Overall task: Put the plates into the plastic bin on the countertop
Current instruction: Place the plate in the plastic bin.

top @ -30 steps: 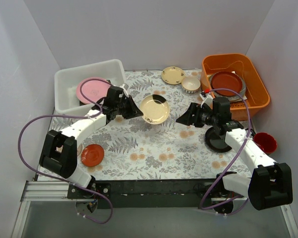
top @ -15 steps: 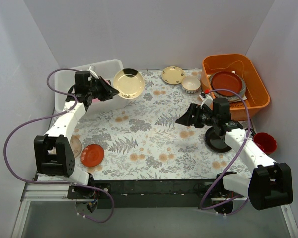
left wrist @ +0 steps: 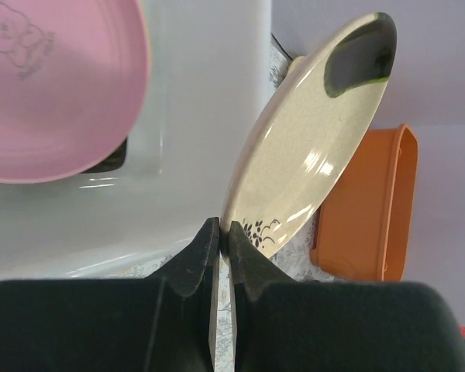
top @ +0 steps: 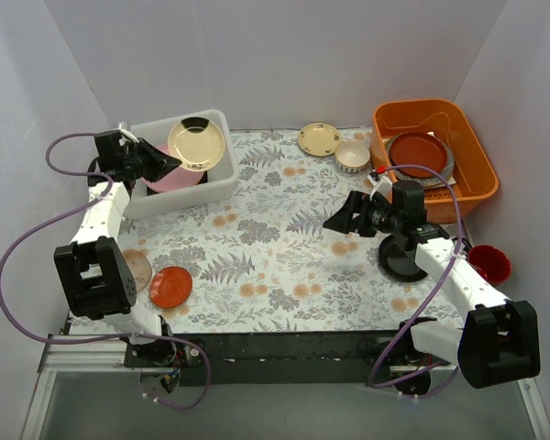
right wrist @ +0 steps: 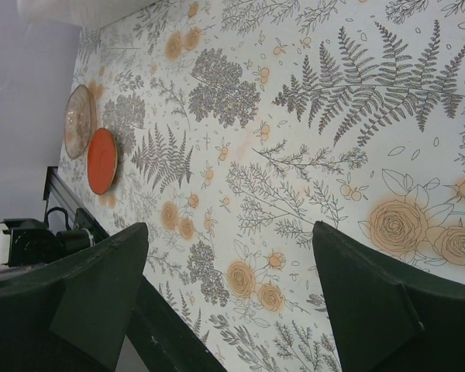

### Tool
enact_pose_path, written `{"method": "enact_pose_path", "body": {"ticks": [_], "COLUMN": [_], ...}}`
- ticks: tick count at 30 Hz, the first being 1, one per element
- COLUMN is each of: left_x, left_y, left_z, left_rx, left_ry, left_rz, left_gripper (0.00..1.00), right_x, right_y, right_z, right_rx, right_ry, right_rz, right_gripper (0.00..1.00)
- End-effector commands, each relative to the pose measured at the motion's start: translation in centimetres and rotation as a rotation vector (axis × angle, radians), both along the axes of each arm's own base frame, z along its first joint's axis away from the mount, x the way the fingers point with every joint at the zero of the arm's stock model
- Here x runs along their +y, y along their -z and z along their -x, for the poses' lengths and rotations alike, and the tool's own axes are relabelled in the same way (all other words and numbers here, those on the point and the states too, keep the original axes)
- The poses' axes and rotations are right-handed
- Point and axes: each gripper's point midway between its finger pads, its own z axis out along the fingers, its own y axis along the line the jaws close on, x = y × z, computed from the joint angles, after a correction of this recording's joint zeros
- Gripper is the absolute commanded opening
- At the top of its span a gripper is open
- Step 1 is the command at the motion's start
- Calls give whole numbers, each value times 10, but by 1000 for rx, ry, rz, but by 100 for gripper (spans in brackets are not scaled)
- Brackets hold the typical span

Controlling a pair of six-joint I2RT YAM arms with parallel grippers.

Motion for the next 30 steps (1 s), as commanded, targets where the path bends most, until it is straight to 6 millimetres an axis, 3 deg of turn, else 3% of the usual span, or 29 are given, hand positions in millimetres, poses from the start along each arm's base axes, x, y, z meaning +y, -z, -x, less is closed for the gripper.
{"method": "enact_pose_path", "body": {"ticks": [1,5,9,17,30], "left_x": [27,55,68,85,109], "left_y": [-21,-14,-2,17,66], "left_z": [-5,-7,-10,-16,-29], "left_rx": [-59,-44,-13,21,116], "left_ry": [-16,-70,-95,-130,-196], "left_rz": [3,-9,-18,-43,-48], "left_gripper": [0,0,0,0,0], "right_x": [2,2,2,1,2], "right_y": [-6,-4,0,2,9], "right_z": [-2,-3,-2,-1,2], "right_rx": [-40,-33,-24,-35,-17], "right_ry": [-25,-28,-28,-28,-43], "right_rz": [-9,-10,-8,-2,0], "right_gripper": [95,95,96,98,98]}}
